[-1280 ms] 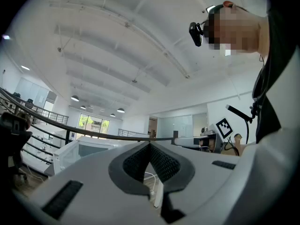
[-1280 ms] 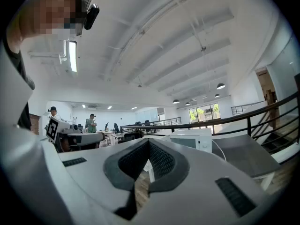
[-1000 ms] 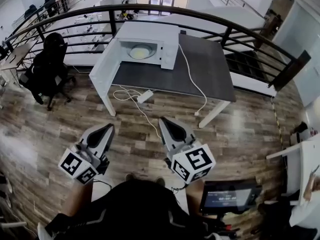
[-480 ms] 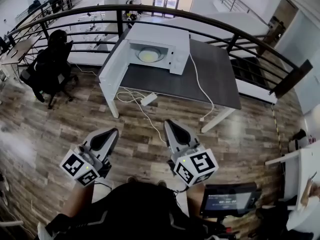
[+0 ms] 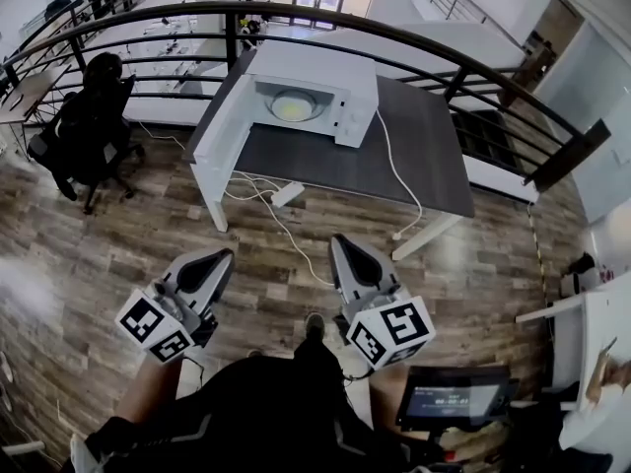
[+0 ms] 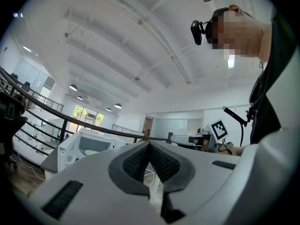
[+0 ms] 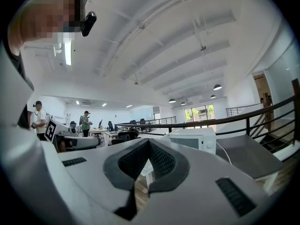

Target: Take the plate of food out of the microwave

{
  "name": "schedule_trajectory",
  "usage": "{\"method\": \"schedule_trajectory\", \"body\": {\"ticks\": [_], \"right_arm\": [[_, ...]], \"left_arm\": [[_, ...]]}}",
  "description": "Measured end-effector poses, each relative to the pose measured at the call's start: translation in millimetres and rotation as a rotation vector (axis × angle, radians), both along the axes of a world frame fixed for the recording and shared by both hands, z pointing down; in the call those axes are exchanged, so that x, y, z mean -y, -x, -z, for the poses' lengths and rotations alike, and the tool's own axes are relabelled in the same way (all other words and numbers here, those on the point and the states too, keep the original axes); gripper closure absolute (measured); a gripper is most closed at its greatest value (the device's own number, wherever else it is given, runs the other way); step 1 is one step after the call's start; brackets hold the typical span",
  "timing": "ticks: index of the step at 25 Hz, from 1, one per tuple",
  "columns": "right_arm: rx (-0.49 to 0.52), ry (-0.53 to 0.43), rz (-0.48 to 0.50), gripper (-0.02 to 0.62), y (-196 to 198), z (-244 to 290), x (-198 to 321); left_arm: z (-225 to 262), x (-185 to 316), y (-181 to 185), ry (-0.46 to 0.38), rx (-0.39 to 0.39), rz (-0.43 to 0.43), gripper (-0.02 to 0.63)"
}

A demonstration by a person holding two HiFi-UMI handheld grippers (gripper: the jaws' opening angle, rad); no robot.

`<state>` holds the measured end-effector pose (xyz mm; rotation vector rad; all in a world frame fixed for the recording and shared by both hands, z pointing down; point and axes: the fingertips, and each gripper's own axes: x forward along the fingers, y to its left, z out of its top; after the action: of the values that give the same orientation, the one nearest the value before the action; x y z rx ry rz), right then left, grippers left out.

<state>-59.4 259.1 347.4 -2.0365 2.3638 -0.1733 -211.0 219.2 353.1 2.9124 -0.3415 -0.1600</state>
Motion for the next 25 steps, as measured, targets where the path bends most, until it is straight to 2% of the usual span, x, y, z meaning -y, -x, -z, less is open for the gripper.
{"method": "schedule_trajectory", "body": {"ticks": [6,14,18,25], "right_arm": [[0.030,0.005,0.017,0.595,-39.2,-7.8,41.8],[0.004,-0.008,0.099,0.595,-111.7,1.4,105.9],[0.040,0.001,0.123,0.595,-151.2,-2.7,135.2],[0.057,0.027,0.180,0.595,-197.1,-2.5,175.8]], "left_arm": [[2.4,38.3,-41.3,-0.014,0.007,0.027,0.603],[18.4,104.7,-112.2,-0.011,0.006,0.100,0.603],[15.3,129.1,-149.5,-0.010,0.021,0.130,0.603],[13.2,163.2,-184.9,-0.006,0.040,0.211,0.603]]}}
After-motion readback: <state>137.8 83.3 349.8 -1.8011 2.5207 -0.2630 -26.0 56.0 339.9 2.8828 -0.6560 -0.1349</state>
